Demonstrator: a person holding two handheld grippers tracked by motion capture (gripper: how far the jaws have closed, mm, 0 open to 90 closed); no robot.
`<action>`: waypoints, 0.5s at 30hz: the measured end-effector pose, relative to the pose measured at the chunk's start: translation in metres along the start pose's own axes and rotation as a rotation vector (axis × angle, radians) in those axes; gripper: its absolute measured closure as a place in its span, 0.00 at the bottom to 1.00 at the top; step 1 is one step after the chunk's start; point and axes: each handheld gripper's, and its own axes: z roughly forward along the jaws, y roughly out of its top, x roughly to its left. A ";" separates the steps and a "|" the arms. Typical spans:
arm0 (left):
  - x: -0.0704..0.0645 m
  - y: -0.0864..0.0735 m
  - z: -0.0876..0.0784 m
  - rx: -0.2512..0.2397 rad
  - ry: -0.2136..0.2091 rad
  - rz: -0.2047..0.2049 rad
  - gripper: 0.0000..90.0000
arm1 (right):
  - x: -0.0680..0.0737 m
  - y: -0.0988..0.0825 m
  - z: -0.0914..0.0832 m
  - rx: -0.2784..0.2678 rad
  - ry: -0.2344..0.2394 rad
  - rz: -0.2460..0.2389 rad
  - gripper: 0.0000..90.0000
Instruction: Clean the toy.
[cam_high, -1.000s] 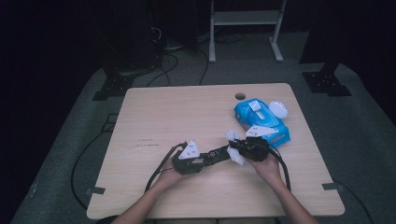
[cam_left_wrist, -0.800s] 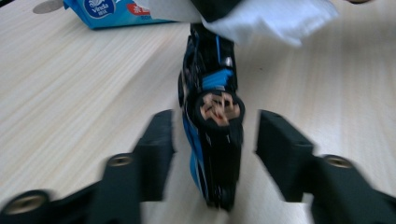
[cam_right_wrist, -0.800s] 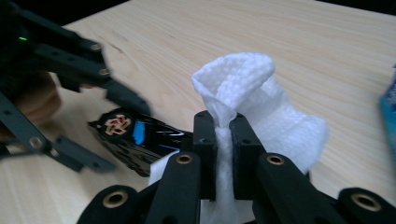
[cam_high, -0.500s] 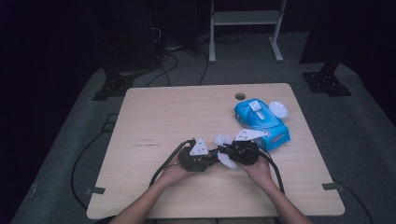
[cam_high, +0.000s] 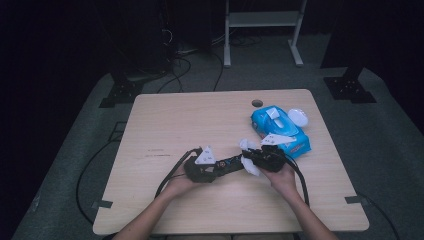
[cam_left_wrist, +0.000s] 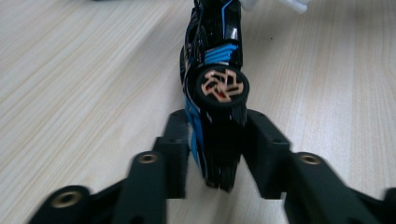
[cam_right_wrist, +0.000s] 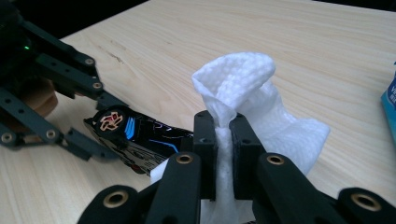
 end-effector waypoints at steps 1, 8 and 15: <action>0.000 0.002 0.002 0.009 0.001 -0.008 0.56 | 0.001 0.000 0.000 0.002 0.001 0.002 0.92; 0.000 0.010 0.009 0.065 0.000 -0.017 0.55 | 0.021 0.000 0.010 0.016 0.078 -0.039 0.92; 0.004 0.004 0.000 0.067 -0.010 -0.020 0.64 | 0.012 0.002 0.005 0.004 0.023 -0.037 0.92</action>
